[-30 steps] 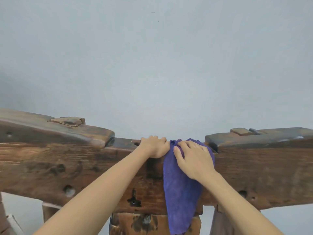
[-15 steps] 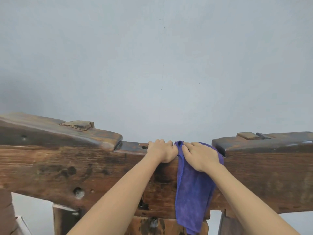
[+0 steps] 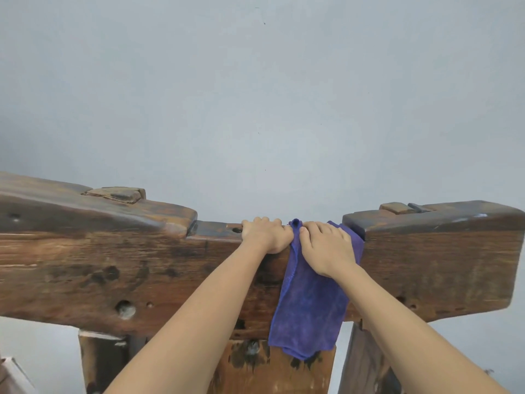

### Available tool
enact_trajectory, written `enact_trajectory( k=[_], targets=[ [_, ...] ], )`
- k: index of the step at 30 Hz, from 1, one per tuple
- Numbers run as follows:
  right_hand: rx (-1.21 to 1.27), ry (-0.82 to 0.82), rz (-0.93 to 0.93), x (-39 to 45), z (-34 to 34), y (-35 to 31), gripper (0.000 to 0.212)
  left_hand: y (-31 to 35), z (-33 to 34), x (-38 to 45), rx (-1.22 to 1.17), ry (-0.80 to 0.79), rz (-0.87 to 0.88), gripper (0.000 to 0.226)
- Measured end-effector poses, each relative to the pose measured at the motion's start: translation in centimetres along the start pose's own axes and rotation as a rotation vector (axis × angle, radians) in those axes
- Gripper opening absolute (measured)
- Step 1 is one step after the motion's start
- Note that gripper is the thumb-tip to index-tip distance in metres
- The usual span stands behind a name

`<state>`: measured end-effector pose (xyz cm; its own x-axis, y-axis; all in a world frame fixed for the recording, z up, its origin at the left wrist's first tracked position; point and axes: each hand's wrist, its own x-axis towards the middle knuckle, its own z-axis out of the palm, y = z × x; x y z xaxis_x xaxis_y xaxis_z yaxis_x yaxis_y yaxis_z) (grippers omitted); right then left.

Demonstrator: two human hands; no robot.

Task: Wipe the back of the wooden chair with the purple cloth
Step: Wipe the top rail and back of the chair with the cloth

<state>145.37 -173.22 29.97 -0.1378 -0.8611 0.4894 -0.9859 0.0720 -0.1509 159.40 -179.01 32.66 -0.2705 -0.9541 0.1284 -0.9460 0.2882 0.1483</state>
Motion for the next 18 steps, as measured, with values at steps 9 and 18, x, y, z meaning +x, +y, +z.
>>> enact_trajectory(
  k=[9, 18],
  targets=[
    [0.074, -0.051, 0.035, -2.8, 0.3, -0.1, 0.052, -0.1, 0.2, 0.0, 0.017, 0.021, 0.016, 0.061],
    [-0.002, -0.008, -0.174, -3.4, 1.4, 2.1, 0.076, -0.3, 0.1, 0.2, 0.035, 0.01, 0.036, 0.063]
  ],
)
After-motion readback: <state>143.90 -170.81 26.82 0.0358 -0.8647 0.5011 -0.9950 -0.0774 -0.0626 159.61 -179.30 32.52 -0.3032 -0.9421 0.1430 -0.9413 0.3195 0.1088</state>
